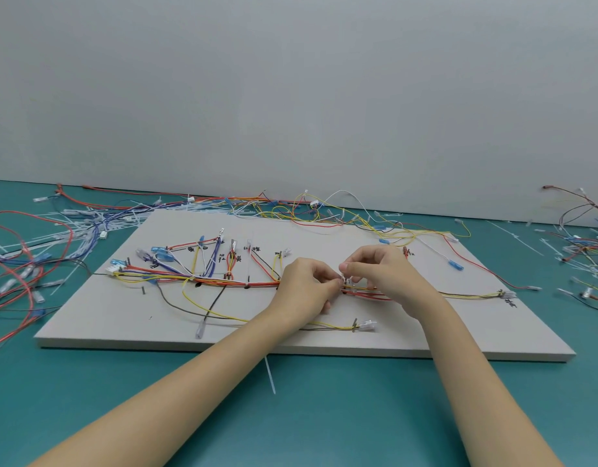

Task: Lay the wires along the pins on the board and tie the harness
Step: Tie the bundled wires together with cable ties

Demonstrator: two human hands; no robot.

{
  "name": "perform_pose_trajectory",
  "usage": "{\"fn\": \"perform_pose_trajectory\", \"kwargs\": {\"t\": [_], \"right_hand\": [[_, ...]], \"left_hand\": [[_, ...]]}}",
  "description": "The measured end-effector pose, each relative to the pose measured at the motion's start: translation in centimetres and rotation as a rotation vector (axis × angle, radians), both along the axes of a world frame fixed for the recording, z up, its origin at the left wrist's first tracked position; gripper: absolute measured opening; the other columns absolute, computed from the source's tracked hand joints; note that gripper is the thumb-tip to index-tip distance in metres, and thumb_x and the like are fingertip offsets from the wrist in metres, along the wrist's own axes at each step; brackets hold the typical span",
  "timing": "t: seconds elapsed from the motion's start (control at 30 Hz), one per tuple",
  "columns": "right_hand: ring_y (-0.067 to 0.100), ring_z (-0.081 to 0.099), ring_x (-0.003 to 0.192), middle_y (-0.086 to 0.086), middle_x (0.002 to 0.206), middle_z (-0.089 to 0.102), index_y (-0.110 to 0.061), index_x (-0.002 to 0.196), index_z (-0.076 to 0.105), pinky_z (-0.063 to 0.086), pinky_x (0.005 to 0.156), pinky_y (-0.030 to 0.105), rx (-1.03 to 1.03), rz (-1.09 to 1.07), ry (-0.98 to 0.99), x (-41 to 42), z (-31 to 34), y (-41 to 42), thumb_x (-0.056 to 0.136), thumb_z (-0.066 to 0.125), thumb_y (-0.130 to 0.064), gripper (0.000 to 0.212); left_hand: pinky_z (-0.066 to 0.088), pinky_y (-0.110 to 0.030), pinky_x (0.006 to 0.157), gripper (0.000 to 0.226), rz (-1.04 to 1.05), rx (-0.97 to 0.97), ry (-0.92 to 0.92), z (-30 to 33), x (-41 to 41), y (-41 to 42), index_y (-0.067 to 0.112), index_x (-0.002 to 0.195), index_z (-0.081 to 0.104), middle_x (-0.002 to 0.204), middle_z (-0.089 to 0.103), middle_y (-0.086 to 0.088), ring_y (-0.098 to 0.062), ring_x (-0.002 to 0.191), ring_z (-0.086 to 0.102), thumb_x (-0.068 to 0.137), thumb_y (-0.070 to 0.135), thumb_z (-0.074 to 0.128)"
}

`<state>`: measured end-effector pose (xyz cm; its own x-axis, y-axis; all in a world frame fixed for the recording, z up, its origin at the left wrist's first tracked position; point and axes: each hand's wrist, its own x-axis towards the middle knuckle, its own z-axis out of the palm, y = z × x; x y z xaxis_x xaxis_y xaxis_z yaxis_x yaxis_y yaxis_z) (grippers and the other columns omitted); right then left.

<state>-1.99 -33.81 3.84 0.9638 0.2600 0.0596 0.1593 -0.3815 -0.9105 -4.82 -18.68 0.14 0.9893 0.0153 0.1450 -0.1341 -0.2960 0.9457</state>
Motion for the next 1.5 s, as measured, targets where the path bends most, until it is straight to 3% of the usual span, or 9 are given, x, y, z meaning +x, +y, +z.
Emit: {"fn": "perform_pose_trajectory", "kwargs": {"t": [0.33, 0.5, 0.63, 0.77, 0.93, 1.0, 1.17, 1.33, 1.5], "right_hand": [[0.007, 0.055, 0.062, 0.001, 0.068, 0.066, -0.006, 0.078, 0.065, 0.039, 0.05, 0.015, 0.049, 0.014, 0.019, 0.0, -0.1, 0.1, 0.086, 0.067, -0.007, 0.008], [0.011, 0.056, 0.065, 0.0, 0.069, 0.066, -0.006, 0.077, 0.064, 0.04, 0.052, 0.017, 0.081, 0.022, 0.031, 0.0, 0.1, 0.1, 0.087, 0.066, -0.007, 0.01], [0.013, 0.057, 0.068, 0.002, 0.069, 0.067, -0.008, 0.076, 0.063, 0.039, 0.056, 0.021, 0.112, 0.034, 0.045, 0.0, 0.2, 0.0, 0.086, 0.066, -0.007, 0.011], [0.014, 0.06, 0.069, 0.006, 0.069, 0.066, -0.006, 0.075, 0.063, 0.042, 0.061, 0.024, 0.139, 0.06, 0.06, 0.1, 0.3, -0.1, 0.085, 0.065, -0.004, 0.011], [0.015, 0.061, 0.069, 0.006, 0.067, 0.064, -0.006, 0.073, 0.062, 0.044, 0.063, 0.026, 0.161, 0.097, 0.083, 0.0, 0.3, -0.1, 0.084, 0.064, -0.001, 0.012], [0.016, 0.061, 0.069, 0.006, 0.066, 0.063, -0.006, 0.072, 0.062, 0.043, 0.064, 0.027, 0.163, 0.102, 0.089, 0.0, 0.2, -0.1, 0.084, 0.063, 0.001, 0.014], [0.016, 0.06, 0.067, 0.007, 0.066, 0.062, -0.005, 0.072, 0.062, 0.044, 0.064, 0.026, 0.172, 0.119, 0.101, 0.1, 0.2, -0.2, 0.084, 0.062, 0.003, 0.014], [0.019, 0.06, 0.068, 0.01, 0.068, 0.06, -0.002, 0.073, 0.06, 0.046, 0.063, 0.024, 0.188, 0.143, 0.108, 0.1, 0.2, -0.2, 0.085, 0.061, 0.004, 0.013], [0.02, 0.057, 0.067, 0.016, 0.071, 0.059, -0.001, 0.074, 0.059, 0.045, 0.062, 0.022, 0.121, 0.167, 0.107, 0.0, 0.1, -0.2, 0.085, 0.059, 0.006, 0.013]], "left_hand": [[0.036, -0.013, 0.038, 0.012, -0.003, 0.063, -0.009, -0.1, 0.1, 0.0, 0.014, 0.076, 0.071, 0.045, 0.057, 0.011, -0.005, 0.035, 0.05, 0.087, 0.012, 0.066], [0.039, -0.015, 0.043, 0.014, -0.001, 0.113, -0.05, -0.2, 0.1, 0.0, 0.015, 0.076, 0.073, 0.064, 0.067, -0.004, -0.009, 0.039, 0.052, 0.087, 0.013, 0.065], [0.036, -0.015, 0.048, 0.014, 0.001, 0.202, -0.117, -0.4, 0.0, -0.2, 0.014, 0.078, 0.074, 0.058, 0.059, 0.012, -0.001, 0.042, 0.05, 0.088, 0.013, 0.065], [0.036, -0.019, 0.053, 0.013, 0.001, 0.245, -0.147, -0.2, -0.1, -0.3, 0.013, 0.079, 0.075, 0.063, 0.058, 0.012, 0.002, 0.047, 0.05, 0.087, 0.013, 0.064], [0.036, -0.029, 0.068, 0.017, 0.009, 0.457, -0.24, 0.0, -0.5, -0.5, 0.01, 0.084, 0.074, 0.084, 0.057, -0.007, -0.019, 0.082, 0.054, 0.09, 0.013, 0.059], [0.032, -0.029, 0.066, 0.019, -0.002, 0.516, -0.245, 0.2, -0.6, -0.6, 0.009, 0.087, 0.073, 0.088, 0.053, -0.007, -0.022, 0.086, 0.053, 0.092, 0.014, 0.056], [0.044, -0.038, 0.07, 0.021, 0.011, 0.688, -0.288, 0.1, -0.8, -0.7, 0.012, 0.1, 0.068, 0.096, 0.048, -0.006, -0.028, 0.089, 0.054, 0.098, 0.019, 0.049], [0.029, -0.03, 0.072, 0.023, 0.083, 0.961, -0.392, 0.1, -0.4, -1.3, 0.019, 0.113, 0.063, 0.109, 0.05, -0.002, -0.024, 0.105, 0.04, 0.101, 0.019, 0.044], [0.024, -0.03, 0.072, 0.023, 0.091, 1.006, -0.416, -0.2, -0.1, -1.2, 0.02, 0.112, 0.063, 0.109, 0.052, -0.001, -0.024, 0.106, 0.039, 0.101, 0.022, 0.043]]}}
